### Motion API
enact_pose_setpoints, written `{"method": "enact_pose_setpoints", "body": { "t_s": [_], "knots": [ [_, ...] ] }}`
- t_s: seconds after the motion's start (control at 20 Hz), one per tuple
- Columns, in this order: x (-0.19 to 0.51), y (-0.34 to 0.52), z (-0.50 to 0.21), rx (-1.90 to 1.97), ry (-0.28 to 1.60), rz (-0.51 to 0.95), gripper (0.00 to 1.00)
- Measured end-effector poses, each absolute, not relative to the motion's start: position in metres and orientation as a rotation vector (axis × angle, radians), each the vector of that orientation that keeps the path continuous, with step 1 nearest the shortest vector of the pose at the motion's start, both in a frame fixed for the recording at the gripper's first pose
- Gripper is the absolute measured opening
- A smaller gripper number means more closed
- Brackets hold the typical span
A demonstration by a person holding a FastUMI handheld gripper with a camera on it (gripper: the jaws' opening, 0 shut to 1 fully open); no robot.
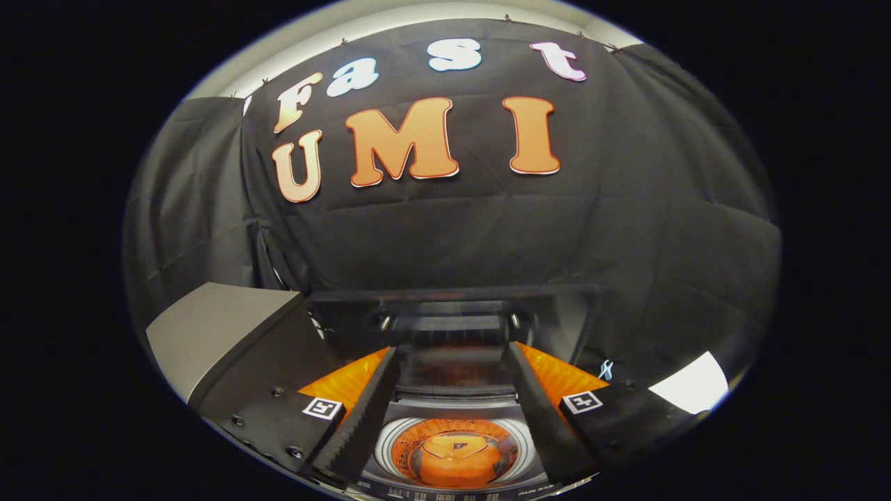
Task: Put the clothes into the washing machine and then close the washing machine lid.
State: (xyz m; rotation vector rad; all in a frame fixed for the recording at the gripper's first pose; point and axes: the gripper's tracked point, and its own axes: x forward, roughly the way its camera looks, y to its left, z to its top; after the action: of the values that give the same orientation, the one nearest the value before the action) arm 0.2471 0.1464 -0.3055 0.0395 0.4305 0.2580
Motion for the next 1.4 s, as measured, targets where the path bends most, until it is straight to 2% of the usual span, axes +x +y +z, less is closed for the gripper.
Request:
{"method": "enact_pose_setpoints", "body": {
  "t_s": [0.2, 0.35, 0.65, 0.95, 1.1, 1.4],
  "knots": [
    [0.237, 0.142, -0.316, 0.079, 0.468, 0.245, 0.99],
    [0.246, 0.14, -0.296, 0.065, 0.414, 0.237, 0.99],
    [0.33, 0.154, -0.268, 0.057, 0.378, 0.241, 0.99],
    [0.409, 0.167, -0.299, 0.012, 0.436, 0.208, 1.0],
    [0.392, 0.164, -0.303, 0.003, 0.445, 0.225, 1.0],
    [0.305, 0.146, -0.297, 0.013, 0.436, 0.238, 1.0]
  ]
}}
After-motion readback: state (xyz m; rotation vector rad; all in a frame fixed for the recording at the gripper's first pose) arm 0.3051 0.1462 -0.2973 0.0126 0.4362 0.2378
